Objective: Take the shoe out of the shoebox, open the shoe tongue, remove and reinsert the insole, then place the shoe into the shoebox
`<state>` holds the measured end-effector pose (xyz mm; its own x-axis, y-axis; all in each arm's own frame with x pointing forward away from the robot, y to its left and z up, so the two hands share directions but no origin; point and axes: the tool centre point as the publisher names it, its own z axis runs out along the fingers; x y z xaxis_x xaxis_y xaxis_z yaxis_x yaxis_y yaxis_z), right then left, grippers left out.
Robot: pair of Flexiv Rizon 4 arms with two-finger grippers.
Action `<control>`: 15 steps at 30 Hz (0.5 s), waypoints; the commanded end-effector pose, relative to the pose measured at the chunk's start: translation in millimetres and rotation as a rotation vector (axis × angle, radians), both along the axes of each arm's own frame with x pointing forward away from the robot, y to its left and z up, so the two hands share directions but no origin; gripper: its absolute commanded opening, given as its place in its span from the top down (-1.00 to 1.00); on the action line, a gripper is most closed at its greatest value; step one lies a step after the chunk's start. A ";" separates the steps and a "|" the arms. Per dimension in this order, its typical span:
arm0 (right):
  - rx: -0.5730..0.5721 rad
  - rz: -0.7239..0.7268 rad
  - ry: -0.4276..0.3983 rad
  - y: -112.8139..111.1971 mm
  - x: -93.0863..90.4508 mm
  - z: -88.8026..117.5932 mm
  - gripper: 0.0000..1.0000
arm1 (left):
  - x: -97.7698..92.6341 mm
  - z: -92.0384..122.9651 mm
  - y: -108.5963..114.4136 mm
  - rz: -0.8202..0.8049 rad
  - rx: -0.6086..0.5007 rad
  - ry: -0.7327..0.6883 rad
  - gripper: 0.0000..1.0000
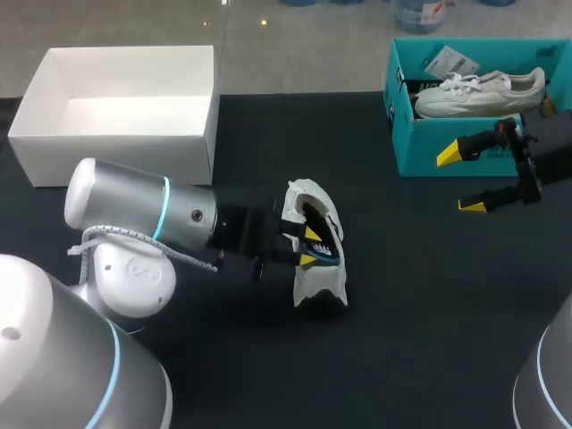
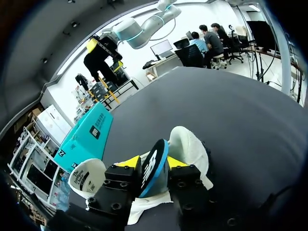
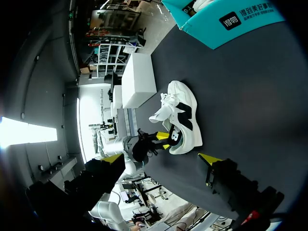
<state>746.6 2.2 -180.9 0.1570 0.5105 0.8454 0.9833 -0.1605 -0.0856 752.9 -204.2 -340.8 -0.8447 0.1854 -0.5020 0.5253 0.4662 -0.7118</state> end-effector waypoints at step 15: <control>-0.004 0.000 0.002 0.9 0.1 -0.3 -1.00 | -2.7 -19.8 -18.1 -0.055 0.060 0.040 1.00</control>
